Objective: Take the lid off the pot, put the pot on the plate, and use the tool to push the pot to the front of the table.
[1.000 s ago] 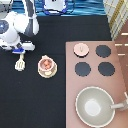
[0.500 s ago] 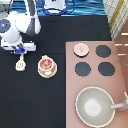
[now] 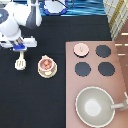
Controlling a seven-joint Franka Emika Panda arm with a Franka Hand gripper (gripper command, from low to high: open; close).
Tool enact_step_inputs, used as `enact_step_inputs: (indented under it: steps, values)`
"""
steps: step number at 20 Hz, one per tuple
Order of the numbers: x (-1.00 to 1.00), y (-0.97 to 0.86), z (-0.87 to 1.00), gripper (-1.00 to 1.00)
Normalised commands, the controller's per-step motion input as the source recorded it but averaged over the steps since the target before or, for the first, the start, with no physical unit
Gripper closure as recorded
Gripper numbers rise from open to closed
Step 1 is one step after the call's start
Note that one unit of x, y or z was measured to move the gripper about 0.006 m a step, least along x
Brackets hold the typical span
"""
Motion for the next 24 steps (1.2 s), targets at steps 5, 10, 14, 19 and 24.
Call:
enact_step_inputs:
  steps: [5, 10, 14, 19, 24]
  values:
    - [-0.75, 0.59, 0.43, 1.0]
    - [-0.99, 0.53, 0.03, 1.0]
    - [-1.0, 0.53, -0.17, 1.0]
    - [-0.78, 0.62, -0.47, 1.0]
    - [0.27, 0.62, -0.66, 1.0]
